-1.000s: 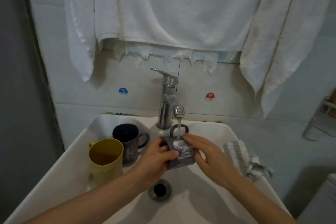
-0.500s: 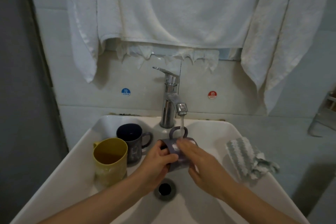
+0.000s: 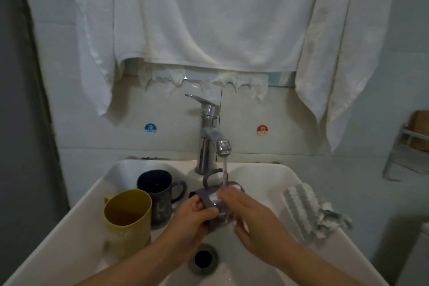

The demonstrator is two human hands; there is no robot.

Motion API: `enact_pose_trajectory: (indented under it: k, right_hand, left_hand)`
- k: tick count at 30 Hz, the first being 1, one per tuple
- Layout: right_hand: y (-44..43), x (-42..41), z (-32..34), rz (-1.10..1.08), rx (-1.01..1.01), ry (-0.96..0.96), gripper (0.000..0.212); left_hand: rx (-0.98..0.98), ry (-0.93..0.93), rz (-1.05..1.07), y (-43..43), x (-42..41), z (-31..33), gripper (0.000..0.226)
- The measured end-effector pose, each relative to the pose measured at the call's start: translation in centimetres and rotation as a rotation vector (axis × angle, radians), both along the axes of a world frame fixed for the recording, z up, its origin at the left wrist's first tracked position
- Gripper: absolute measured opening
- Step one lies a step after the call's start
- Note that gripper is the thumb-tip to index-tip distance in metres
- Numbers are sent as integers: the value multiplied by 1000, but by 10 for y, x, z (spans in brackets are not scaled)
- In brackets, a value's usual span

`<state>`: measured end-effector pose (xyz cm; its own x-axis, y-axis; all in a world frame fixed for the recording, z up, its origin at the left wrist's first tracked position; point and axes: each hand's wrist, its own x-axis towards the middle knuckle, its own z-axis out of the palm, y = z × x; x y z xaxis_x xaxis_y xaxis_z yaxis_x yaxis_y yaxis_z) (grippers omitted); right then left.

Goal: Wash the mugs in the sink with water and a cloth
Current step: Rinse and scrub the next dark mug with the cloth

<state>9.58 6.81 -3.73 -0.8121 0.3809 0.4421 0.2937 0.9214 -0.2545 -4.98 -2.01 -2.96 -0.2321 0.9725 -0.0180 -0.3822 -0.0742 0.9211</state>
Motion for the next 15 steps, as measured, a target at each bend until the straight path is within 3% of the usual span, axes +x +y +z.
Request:
enact_pose_trajectory:
  k: [3, 8, 12, 15]
  right_hand:
    - [7, 9, 2, -99, 7, -27, 68]
    - [-7, -7, 2, 93, -6, -47, 72]
    - [5, 2, -2, -84, 14, 92, 65]
    - [-3, -2, -1, 42, 17, 65, 67]
  left_hand:
    - [3, -57, 28, 2, -3, 1, 39]
    - [22, -36, -67, -1, -1, 3, 32]
    - [22, -46, -39, 1, 0, 3, 33]
    - [26, -20, -90, -1, 1, 2, 33]
